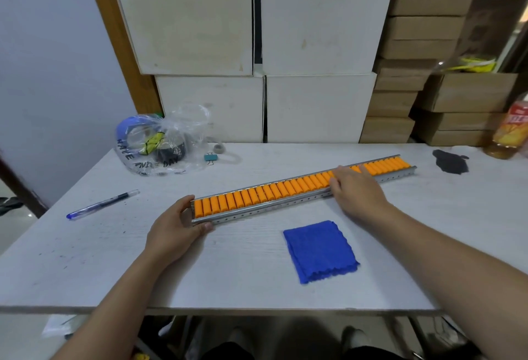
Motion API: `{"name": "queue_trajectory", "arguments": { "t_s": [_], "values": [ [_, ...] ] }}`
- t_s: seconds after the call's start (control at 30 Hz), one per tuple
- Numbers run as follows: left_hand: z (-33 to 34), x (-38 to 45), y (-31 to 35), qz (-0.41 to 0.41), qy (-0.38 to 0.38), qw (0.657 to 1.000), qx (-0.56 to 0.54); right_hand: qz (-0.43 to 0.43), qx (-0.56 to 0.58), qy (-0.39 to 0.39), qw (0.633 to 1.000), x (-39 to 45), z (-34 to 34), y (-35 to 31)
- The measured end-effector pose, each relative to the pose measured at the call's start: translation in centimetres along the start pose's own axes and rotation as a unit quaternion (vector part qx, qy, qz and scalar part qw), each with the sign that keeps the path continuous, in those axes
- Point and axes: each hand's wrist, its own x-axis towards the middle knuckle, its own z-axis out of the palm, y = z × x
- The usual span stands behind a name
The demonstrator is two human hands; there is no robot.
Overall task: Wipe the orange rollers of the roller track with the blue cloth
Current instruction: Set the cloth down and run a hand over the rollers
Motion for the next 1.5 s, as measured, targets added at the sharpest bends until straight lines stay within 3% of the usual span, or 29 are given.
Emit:
{"name": "queue_trajectory", "arguments": {
  "t_s": [0.23,0.53,0.6,0.7,0.8,0.9,1.0,1.1,1.27,1.5],
  "values": [
    [0.0,0.2,-0.4,0.0,-0.005,1.0,0.013,0.182,-0.03,-0.039,0.982,3.2,-0.1,8.6],
    [0.1,0.3,-0.3,0.007,-0.004,0.999,0.036,0.257,-0.037,-0.076,0.963,4.2,-0.6,12.4],
    [0.2,0.3,-0.3,0.007,-0.001,0.999,0.033,0.236,-0.031,-0.042,0.97,3.7,-0.6,11.1],
    [0.1,0.1,-0.2,0.003,-0.002,1.0,0.025,0.114,0.067,0.044,0.99,2.0,-0.8,4.6],
    [0.0,-0.1,0.0,0.004,-0.008,1.0,0.013,-0.034,0.146,0.004,0.989,-0.8,-0.7,-4.5],
    [0.0,-0.4,0.4,0.009,-0.008,1.0,0.009,-0.196,0.146,-0.054,0.968,-3.5,0.2,-13.0],
    [-0.1,-0.6,0.6,0.004,-0.002,1.0,-0.001,-0.288,0.118,-0.09,0.946,-4.6,1.1,-19.6],
    [-0.4,-0.8,0.5,0.001,-0.01,1.0,-0.018,-0.299,0.12,-0.123,0.939,-4.6,1.9,-23.1],
    [-0.4,-1.0,0.0,0.004,-0.01,0.999,-0.049,-0.298,0.11,-0.116,0.941,-4.5,2.7,-23.1],
    [-0.5,-0.7,-0.1,0.016,0.008,0.999,-0.031,-0.207,0.099,-0.121,0.966,-4.4,2.3,-19.5]
  ]
}}
